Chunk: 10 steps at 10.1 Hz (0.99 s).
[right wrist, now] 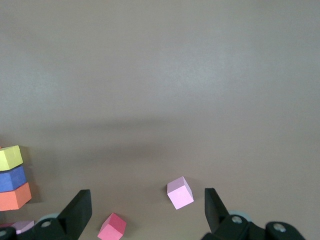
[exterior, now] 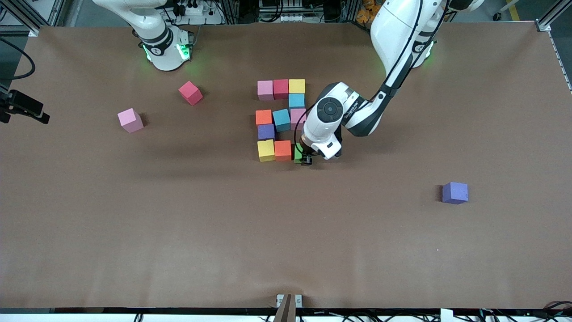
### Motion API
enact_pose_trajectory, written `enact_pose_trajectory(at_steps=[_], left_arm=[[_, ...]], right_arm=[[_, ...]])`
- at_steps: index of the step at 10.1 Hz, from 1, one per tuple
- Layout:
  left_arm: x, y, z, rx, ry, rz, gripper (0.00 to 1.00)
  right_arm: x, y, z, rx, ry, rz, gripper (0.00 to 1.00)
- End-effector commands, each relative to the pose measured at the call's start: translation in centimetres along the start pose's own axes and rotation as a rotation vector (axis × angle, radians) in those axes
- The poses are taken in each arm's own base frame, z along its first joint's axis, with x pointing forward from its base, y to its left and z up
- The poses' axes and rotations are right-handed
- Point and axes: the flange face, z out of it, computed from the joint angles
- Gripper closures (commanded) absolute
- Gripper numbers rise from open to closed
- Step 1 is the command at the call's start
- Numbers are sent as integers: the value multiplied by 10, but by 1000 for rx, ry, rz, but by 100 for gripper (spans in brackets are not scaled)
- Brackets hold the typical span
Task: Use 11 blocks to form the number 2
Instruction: 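Lower the green cube beside the red cube with the left gripper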
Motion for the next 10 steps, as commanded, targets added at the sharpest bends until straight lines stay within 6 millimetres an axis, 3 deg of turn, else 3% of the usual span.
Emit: enact_pose_trajectory(at_steps=[1, 7, 8, 9, 10], left_arm=[[-7, 2, 3, -7, -12, -35, 83], [-12, -2, 13, 2, -5, -26, 80], [-12, -3, 16, 5, -2, -24, 63], [-13, -5, 19, 9, 1, -20, 53], [-13, -6, 19, 9, 4, -19, 53]], right_arm=[[-1, 1, 1, 18, -1, 1, 0], [-1, 1, -1, 20, 0, 1, 0], [-1, 1, -1, 20, 0, 1, 0], [-1, 1, -1, 20, 2, 1, 0], [-1, 1, -1, 20, 0, 1, 0]])
